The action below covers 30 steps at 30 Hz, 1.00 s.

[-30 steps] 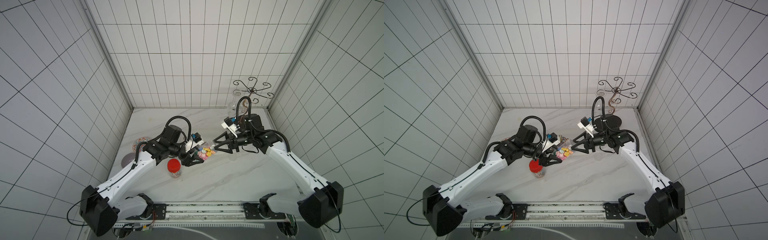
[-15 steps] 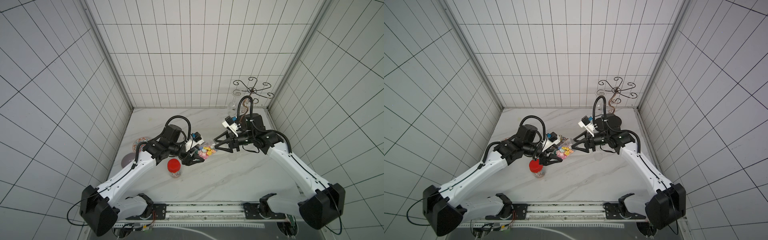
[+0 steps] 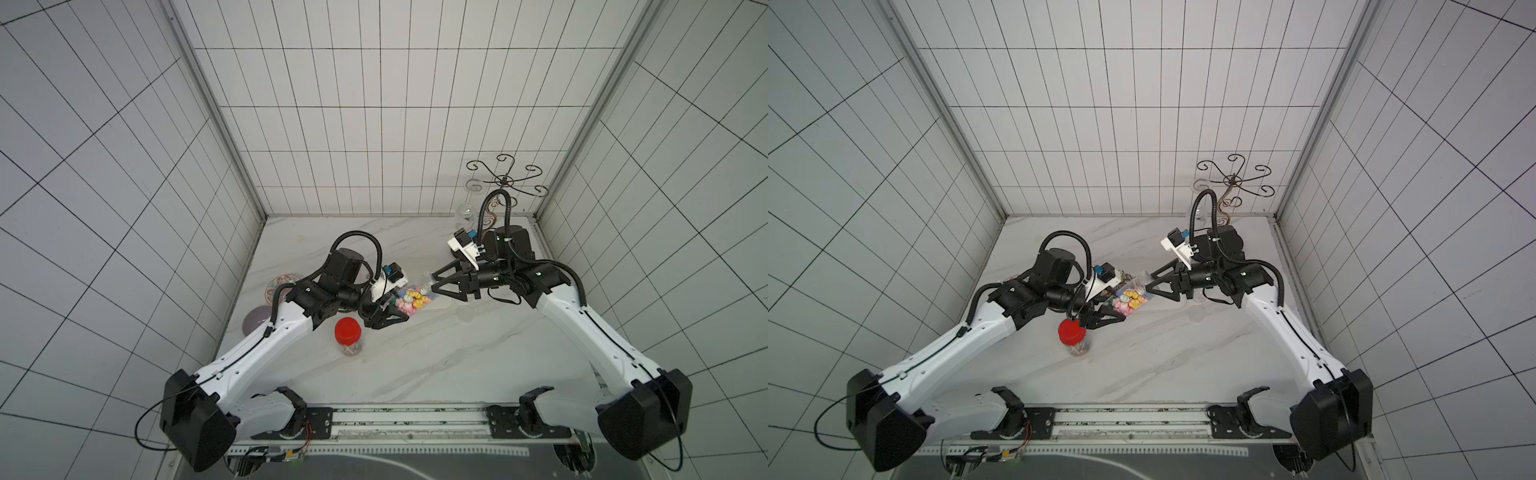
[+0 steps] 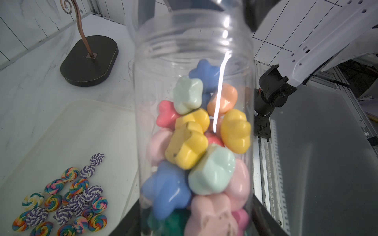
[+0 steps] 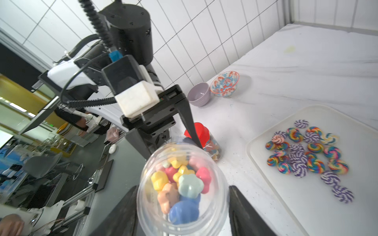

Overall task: Pour the candies out of the jar
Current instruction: Unscrew the lid from the jar, then place the lid at the center of the board.

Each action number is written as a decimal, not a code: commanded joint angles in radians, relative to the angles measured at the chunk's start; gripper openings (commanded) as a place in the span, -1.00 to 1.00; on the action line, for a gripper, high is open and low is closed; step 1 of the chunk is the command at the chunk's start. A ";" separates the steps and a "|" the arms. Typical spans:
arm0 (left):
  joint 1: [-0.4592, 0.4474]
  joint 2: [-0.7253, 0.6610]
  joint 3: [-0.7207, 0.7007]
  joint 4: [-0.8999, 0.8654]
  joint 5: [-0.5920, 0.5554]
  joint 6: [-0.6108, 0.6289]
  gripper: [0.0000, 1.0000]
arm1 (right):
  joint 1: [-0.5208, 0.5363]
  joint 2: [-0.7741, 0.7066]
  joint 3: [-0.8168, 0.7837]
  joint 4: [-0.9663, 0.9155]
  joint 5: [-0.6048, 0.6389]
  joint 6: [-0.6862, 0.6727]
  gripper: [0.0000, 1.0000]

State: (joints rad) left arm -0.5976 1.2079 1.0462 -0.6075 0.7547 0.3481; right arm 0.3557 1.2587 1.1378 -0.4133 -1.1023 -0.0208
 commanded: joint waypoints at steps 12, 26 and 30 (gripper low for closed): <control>-0.002 0.000 0.008 0.047 -0.033 0.018 0.04 | -0.041 -0.017 -0.021 -0.045 0.275 0.077 0.13; -0.002 0.007 -0.012 0.113 -0.271 -0.041 0.03 | -0.043 -0.205 -0.243 -0.240 0.825 0.262 0.19; -0.002 0.017 -0.014 0.121 -0.273 -0.045 0.03 | -0.042 -0.255 -0.378 -0.225 0.834 0.312 0.20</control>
State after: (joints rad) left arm -0.5995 1.2255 1.0317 -0.5606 0.4908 0.3126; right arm 0.3183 1.0252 0.8608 -0.6094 -0.3283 0.2298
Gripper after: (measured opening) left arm 0.609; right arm 0.602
